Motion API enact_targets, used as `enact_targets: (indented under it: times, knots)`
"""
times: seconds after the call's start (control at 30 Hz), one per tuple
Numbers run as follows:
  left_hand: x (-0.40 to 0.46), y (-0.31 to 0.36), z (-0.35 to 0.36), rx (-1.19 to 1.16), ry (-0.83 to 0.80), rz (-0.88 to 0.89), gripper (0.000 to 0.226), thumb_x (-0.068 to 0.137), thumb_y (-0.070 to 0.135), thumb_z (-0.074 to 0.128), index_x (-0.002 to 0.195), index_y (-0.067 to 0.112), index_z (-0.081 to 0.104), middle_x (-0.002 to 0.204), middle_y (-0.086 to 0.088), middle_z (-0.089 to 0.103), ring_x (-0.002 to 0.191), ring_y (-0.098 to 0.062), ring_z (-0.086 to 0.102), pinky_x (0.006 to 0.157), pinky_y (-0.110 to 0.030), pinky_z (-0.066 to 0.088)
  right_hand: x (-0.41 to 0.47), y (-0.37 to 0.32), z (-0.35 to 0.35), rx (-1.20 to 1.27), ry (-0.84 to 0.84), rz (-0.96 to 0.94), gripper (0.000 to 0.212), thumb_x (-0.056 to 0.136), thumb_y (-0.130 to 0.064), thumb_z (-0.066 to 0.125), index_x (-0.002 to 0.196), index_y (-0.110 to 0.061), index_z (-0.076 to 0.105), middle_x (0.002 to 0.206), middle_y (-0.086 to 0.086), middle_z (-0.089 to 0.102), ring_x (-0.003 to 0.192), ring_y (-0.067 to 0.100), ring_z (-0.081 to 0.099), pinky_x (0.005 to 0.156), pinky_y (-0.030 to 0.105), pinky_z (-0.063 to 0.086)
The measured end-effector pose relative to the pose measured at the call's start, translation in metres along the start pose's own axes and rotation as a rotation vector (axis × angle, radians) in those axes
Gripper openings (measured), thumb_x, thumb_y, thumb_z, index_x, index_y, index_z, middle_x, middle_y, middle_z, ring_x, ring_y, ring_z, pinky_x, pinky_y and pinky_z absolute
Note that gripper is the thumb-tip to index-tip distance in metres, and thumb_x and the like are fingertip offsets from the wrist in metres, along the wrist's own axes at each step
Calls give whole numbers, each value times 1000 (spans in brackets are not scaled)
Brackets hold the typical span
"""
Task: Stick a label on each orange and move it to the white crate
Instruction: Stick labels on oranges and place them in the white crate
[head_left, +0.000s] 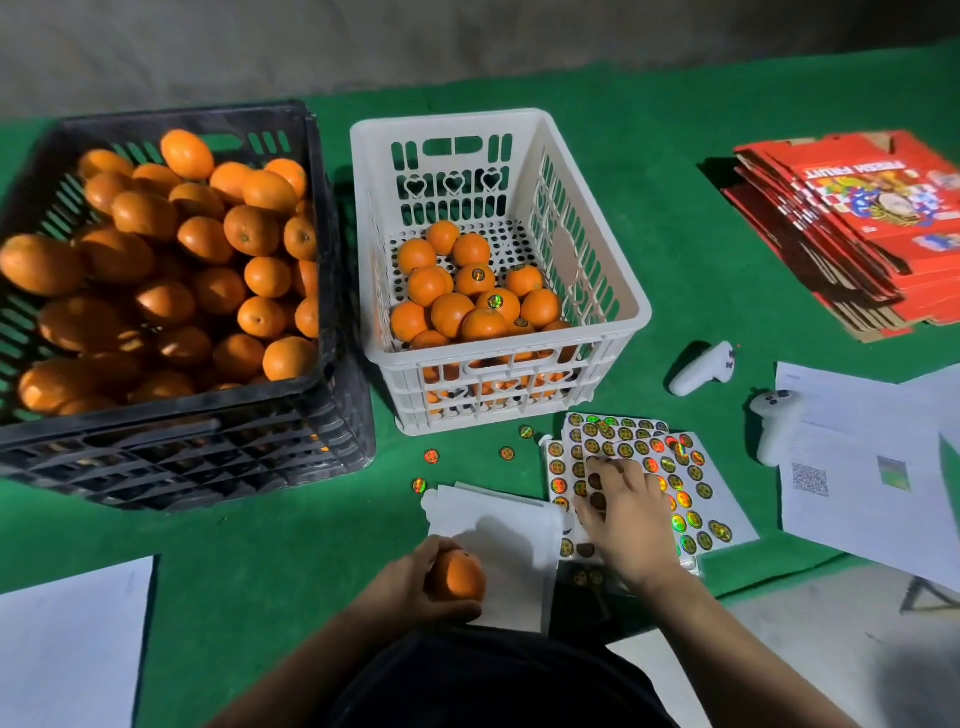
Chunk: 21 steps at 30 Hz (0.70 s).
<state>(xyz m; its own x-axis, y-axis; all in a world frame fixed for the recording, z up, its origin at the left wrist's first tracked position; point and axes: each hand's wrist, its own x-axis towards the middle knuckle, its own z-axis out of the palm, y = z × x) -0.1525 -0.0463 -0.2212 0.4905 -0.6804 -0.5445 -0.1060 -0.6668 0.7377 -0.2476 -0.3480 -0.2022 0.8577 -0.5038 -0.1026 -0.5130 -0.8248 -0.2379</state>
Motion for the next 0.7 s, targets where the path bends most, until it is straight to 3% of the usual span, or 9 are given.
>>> enact_targets:
  times: [0.1,0.17,0.23,0.37,0.5,0.63,0.7]
  knots:
    - [-9,10,-4,-157,54,55,79,66,75,83,128,41,47,126,10,59,107,-11,66,83,-18,58,-6,10,-2,55,132,116,77,93,-65,62,152,-16,49,148,21,43,132,42,42,108,48,31]
    - [-13,16,-8,-215,82,106,86,65,82,79,131,35,52,128,6,59,110,-16,66,89,-27,60,-6,23,-5,81,45,289,82,94,-60,63,158,-16,38,154,23,40,138,45,39,112,53,32]
    - [-15,22,-10,-238,105,132,80,71,76,80,132,31,55,128,4,60,110,-17,66,91,-31,59,-6,31,-6,83,-28,312,79,96,-47,68,159,-15,35,153,20,46,134,44,42,111,52,35]
    - [-18,32,-17,-292,137,137,70,76,64,81,130,27,57,126,2,62,107,-9,65,89,-27,57,-9,32,-10,157,2,65,59,98,-24,70,153,-15,51,137,16,61,122,40,53,102,50,47]
    - [-24,43,-25,-477,156,76,78,68,67,86,131,28,60,122,3,69,109,-11,69,90,-28,57,-9,21,-27,253,154,-23,54,91,-11,75,143,-10,61,118,12,67,109,37,61,91,47,54]
    - [-40,59,-30,-763,114,103,73,73,58,86,134,24,64,128,5,75,120,-17,70,92,-21,55,-19,-16,-46,305,338,-262,44,95,-15,71,138,-11,62,115,6,65,102,25,59,90,37,46]
    - [-43,71,-35,-862,95,119,90,62,64,93,135,19,63,132,0,74,125,-20,68,99,-26,56,-28,-39,-49,302,324,-407,44,97,-23,64,139,-13,58,119,4,63,101,22,57,86,36,46]
